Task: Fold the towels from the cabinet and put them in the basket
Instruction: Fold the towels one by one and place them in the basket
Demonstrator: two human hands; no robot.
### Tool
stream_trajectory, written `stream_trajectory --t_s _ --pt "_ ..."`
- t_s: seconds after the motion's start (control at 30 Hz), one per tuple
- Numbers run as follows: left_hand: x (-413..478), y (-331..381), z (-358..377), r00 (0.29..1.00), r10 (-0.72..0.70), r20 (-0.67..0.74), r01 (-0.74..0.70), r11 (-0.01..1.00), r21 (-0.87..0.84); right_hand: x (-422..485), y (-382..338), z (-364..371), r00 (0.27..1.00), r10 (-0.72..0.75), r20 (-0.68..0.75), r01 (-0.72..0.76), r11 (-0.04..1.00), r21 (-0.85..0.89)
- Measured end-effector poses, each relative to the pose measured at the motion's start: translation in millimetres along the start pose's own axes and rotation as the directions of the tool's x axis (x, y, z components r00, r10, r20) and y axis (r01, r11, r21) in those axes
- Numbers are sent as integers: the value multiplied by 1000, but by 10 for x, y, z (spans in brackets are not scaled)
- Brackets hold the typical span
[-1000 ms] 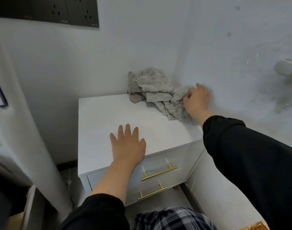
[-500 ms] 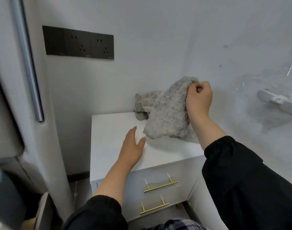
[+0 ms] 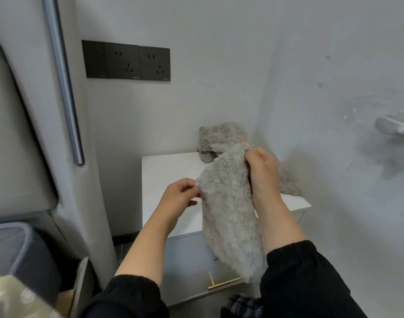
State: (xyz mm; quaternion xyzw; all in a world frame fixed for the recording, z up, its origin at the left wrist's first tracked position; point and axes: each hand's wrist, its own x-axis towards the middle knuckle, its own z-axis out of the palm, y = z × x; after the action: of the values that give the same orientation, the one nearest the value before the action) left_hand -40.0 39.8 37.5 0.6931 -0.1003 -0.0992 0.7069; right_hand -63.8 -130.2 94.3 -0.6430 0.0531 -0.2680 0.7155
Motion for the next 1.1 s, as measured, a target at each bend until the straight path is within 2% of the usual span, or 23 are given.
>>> stream_trajectory --t_s 0.07,0.17,0.23,0.3,0.37,0.47,0.53,0.6,0.67,0.7,0.73,0.8,0.87,0.97,1.03,1.1 --pt "6 24 -50 1000 -4 1 4 996 -87 -1 95 -60 987 75 140 -85 994 66" --pt "0 127 -120 996 -21 -88 7 988 -157 -9 175 -242 916 170 363 -202 978 53" --pt "6 194 -142 992 21 -123 -31 997 -76 -20 176 -379 862 232 450 -286 957 53" --pt "13 248 -130 987 106 -117 -92 988 123 -7 187 -509 798 317 513 -341 939 -50" --pt "3 281 -91 982 174 -75 -148 952 268 -22 197 -581 765 355 537 -318 934 -165" --pt "-47 308 -8 979 204 11 -197 931 307 -64 240 -585 737 371 566 -314 928 -200" --pt "-72 300 48 975 215 58 -222 907 358 -72 325 -582 702 346 622 -234 937 -258" --pt "-72 283 103 969 232 89 -248 879 407 -129 382 -552 637 360 682 -134 922 -363" --pt "-74 263 141 964 238 114 -264 868 420 -158 443 -555 563 400 723 -118 905 -409" --pt "-75 249 156 965 231 127 -263 869 418 -167 464 -574 547 412 729 -126 901 -414" --pt "-73 237 164 966 220 139 -258 873 414 -168 468 -589 543 418 729 -133 899 -417" --pt "-61 214 160 969 191 153 -238 885 401 -141 463 -631 586 408 700 -133 901 -413" --pt "-41 194 115 976 144 164 -201 884 422 -99 462 -660 678 375 632 -156 914 -375" --pt "-10 151 -15 973 29 227 -153 818 554 -24 435 -704 792 338 509 -190 928 -320" --pt "3 126 -90 975 2 222 -139 785 604 -17 430 -704 810 316 494 -118 913 -390" --pt "29 92 -143 978 -3 207 -138 739 659 -31 452 -689 766 355 536 -28 851 -525"
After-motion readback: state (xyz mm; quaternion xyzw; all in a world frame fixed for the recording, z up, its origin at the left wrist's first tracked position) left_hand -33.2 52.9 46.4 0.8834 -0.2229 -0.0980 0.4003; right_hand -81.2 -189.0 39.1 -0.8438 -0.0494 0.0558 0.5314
